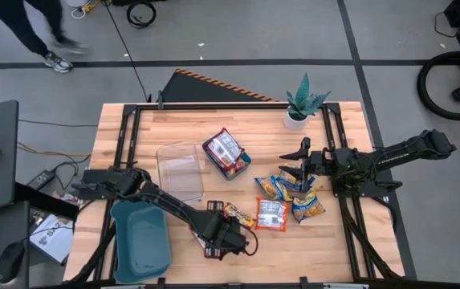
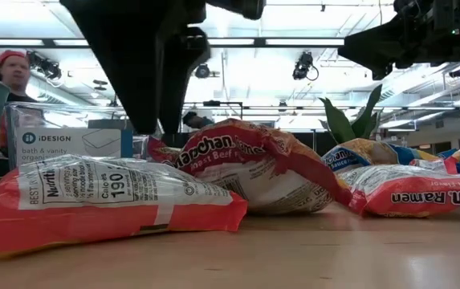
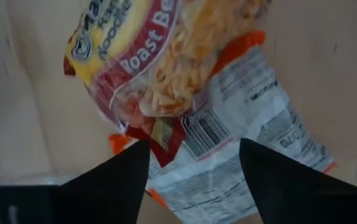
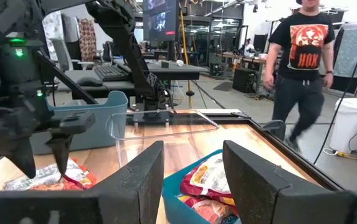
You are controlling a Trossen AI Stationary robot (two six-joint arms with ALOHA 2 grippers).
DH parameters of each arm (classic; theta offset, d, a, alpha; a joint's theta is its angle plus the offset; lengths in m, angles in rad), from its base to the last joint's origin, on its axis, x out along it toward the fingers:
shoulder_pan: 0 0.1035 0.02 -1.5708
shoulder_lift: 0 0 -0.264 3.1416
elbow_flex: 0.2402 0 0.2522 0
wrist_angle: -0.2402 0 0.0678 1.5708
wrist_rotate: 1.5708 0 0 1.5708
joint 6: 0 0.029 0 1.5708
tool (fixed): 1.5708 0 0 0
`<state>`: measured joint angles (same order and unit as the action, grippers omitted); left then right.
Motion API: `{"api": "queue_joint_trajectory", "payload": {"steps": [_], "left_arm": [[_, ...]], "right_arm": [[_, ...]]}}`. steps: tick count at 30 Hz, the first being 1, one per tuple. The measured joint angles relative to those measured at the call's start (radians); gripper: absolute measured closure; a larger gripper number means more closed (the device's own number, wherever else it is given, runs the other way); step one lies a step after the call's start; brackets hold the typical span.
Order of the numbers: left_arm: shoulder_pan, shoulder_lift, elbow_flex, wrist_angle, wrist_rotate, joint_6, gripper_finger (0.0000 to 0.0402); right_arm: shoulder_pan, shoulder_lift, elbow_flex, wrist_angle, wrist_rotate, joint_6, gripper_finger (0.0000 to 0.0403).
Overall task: Sort Maruchan noodles
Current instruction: Put the orange noodle pack into the transparent bin
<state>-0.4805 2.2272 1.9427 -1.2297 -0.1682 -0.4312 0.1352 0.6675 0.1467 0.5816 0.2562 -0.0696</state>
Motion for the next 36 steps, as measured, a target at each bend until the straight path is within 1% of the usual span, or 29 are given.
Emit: {"api": "queue_joint_trajectory", "payload": {"steps": [3, 6, 9, 12, 17, 20, 25, 28, 30, 33, 36], "left_arm": [[-0.018, -0.002, -0.022, 0.023, 0.013, -0.054, 0.0139], [-0.040, -0.002, -0.070, 0.017, 0.067, -0.062, 0.0147], [-0.054, -0.002, -0.104, 0.005, 0.107, -0.091, 0.0161], [-0.052, -0.009, -0.141, 0.034, 0.138, -0.116, 0.0175], [-0.052, -0.009, -0.145, 0.038, 0.140, -0.105, 0.0201], [-0.052, -0.013, -0.145, 0.042, 0.142, -0.121, 0.0225], [-0.047, -0.015, -0.147, 0.072, 0.147, -0.222, 0.0270], [-0.035, -0.017, -0.147, 0.087, 0.151, -0.328, 0.0290], [-0.022, -0.026, -0.148, 0.082, 0.183, -0.386, 0.0298], [-0.004, -0.051, -0.151, 0.092, 0.260, -0.453, 0.0301], [-0.012, -0.076, -0.147, 0.143, 0.270, -0.500, 0.0299]], "right_arm": [[0.000, 0.000, 0.000, 0.006, -0.003, 0.000, 0.0233], [0.000, 0.000, 0.000, 0.009, -0.015, -0.001, 0.0233], [0.000, 0.000, 0.000, 0.014, -0.019, -0.001, 0.0233], [0.000, 0.000, 0.000, 0.020, -0.019, -0.001, 0.0233], [0.000, 0.000, 0.000, 0.023, -0.020, -0.001, 0.0233], [0.000, 0.000, 0.000, 0.024, -0.020, -0.002, 0.0233], [0.000, 0.000, 0.000, 0.022, -0.020, -0.001, 0.0233], [0.000, 0.000, 0.000, 0.022, -0.021, -0.001, 0.0233], [0.000, 0.000, 0.000, 0.023, -0.020, -0.001, 0.0233], [0.000, 0.000, 0.000, 0.023, -0.020, 0.004, 0.0233], [0.000, 0.000, 0.000, 0.023, -0.019, 0.007, 0.0233]]}}
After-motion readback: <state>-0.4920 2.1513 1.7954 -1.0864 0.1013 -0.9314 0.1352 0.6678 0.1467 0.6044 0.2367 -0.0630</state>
